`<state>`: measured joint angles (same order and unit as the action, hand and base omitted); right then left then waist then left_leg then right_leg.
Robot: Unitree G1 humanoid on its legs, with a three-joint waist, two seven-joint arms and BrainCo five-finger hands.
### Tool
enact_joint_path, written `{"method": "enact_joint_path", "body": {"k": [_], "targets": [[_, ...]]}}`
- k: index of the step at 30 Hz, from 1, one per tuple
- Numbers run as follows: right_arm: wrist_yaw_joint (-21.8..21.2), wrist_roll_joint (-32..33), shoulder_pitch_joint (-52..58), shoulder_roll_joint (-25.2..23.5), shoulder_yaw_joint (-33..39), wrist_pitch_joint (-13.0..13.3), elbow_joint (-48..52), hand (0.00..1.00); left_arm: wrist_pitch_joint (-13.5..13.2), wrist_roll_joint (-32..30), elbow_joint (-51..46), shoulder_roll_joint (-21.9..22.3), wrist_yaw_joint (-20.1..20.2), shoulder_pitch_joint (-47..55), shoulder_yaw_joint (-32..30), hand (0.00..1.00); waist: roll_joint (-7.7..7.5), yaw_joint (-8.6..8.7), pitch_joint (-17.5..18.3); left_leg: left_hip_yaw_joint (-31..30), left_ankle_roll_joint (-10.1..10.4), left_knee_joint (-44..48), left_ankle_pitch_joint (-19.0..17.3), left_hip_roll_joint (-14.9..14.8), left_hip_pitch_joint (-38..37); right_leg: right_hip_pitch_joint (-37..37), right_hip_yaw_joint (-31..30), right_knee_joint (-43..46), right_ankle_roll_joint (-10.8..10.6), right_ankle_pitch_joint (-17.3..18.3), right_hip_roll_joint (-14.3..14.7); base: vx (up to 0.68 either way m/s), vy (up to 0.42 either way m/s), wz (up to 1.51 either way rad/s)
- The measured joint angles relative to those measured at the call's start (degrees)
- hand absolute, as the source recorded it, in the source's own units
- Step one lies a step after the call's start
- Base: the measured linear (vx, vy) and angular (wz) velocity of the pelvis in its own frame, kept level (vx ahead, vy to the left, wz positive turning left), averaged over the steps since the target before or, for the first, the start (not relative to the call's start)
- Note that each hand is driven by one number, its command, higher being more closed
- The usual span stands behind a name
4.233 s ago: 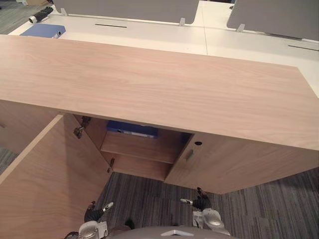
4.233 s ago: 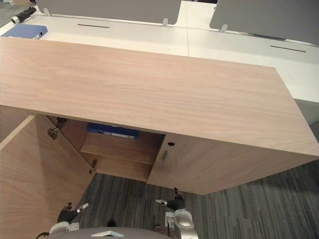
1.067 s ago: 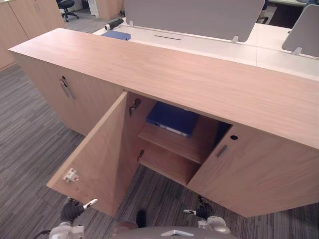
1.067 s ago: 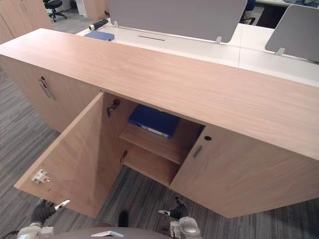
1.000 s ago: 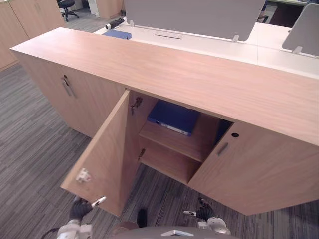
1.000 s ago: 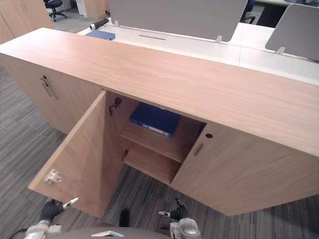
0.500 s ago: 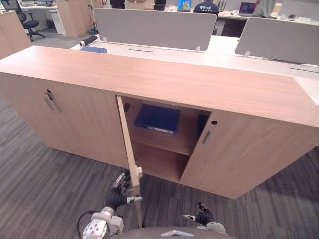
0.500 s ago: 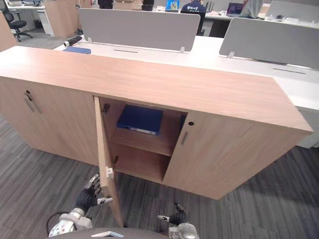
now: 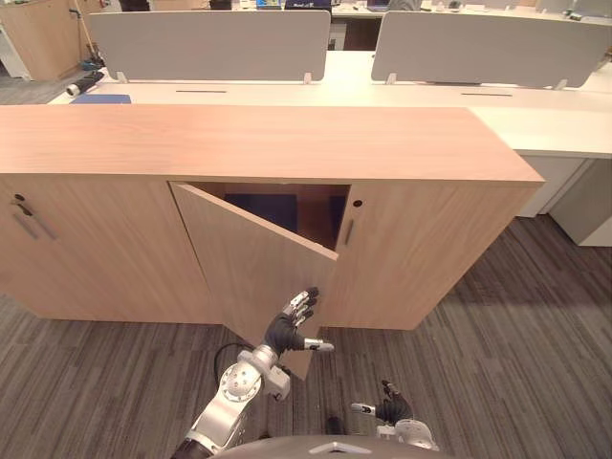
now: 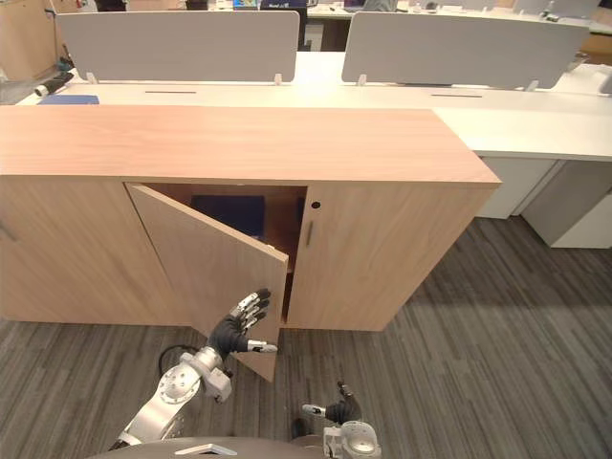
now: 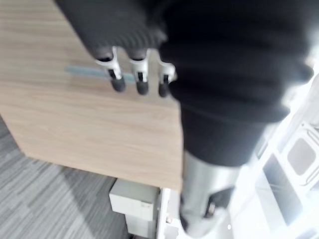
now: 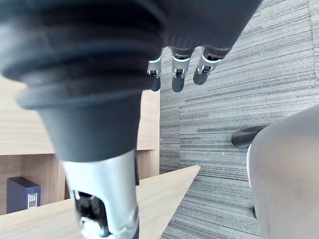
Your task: Walk over to the cabinet, pick up the folder, carry it to the office cabinet, place the folder inside the office cabinet, then close the office cabinet door
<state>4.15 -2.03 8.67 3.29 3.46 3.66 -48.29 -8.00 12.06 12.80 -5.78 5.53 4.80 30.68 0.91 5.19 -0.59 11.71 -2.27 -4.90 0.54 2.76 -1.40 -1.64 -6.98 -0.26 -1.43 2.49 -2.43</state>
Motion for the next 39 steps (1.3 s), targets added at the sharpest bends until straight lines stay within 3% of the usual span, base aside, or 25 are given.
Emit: {"method": "enact_joint_path", "body": {"k": [3, 5, 8, 15, 18, 25, 39], "targets": [[0.1, 0.1, 0.0, 0.1, 0.2, -0.1, 0.3, 0.0, 0.0, -0.2, 3.3, 0.4, -2.0, -3.4, 0.9, 0.0, -1.22, 0.2, 0.0, 1.1, 0.9, 0.0, 0.7, 0.5, 0.1, 0.0, -0.2, 1.2, -1.0, -0.2, 0.2, 0.08, -0.07, -0.12], [0.1, 0.2, -0.4, 0.5, 0.2, 0.0, 0.4, 0.0, 0.2, -2.0, 5.4, 0.3, -3.1, -4.8, 0.8, 0.0, -0.62, 1.41, -0.1, 1.3, 0.9, 0.0, 0.8, 0.3, 0.1, -0.5, -0.3, 1.7, -1.1, -0.2, 0.5, 0.04, -0.063, -0.15], [0.2, 0.3, -0.4, 0.7, 0.4, -0.1, 0.4, 0.0, 0.6, -4.7, 7.4, 0.1, -5.7, -7.5, -2.4, 0.0, -0.07, 1.6, 0.1, 2.9, 1.2, 0.0, 0.9, -0.3, -1.3, 0.3, -0.4, 1.5, -1.7, -1.1, 0.8, 0.09, -0.061, -0.18], [0.2, 0.5, -1.1, 0.3, 1.4, -0.2, -0.3, 0.0, 0.7, -8.0, 11.8, -2.3, -10.2, -14.0, -9.2, 0.0, -0.03, 2.81, -0.1, 4.0, 0.5, 0.0, -0.1, -0.6, -1.8, 1.7, -0.5, -0.5, -2.0, -3.0, 1.0, 0.12, -0.031, -0.09], [0.2, 0.5, -1.5, 0.0, 1.8, -0.2, -0.6, 0.0, 1.2, -8.6, 15.7, -3.9, -11.6, -17.7, -11.1, 0.0, -0.89, 3.01, -0.6, 4.1, 0.5, 0.3, -0.2, -0.6, -1.7, 1.7, -0.4, -0.7, -2.0, -3.0, 1.0, 0.09, -0.025, -0.02], [0.1, 0.6, -2.9, 0.0, 1.8, -0.1, -1.9, 0.0, 1.4, -8.9, 17.9, -8.9, -12.4, -23.9, -13.2, 0.0, -0.89, 4.48, -1.4, 4.7, 0.8, 0.0, -0.4, -0.5, -1.8, 1.5, -0.5, -0.7, -1.8, -3.1, 0.9, -0.01, -0.033, -0.04], [0.1, 0.6, -1.2, 2.2, 2.5, -1.1, -4.5, 0.0, 1.4, -8.9, 19.2, -8.9, -12.6, -25.6, -14.6, 0.0, -0.81, 5.48, -2.0, 5.6, 0.7, -0.1, -1.3, -0.2, -1.7, 0.9, -1.4, -1.3, -1.5, -3.1, 0.7, -0.02, -0.023, -0.05]]}}
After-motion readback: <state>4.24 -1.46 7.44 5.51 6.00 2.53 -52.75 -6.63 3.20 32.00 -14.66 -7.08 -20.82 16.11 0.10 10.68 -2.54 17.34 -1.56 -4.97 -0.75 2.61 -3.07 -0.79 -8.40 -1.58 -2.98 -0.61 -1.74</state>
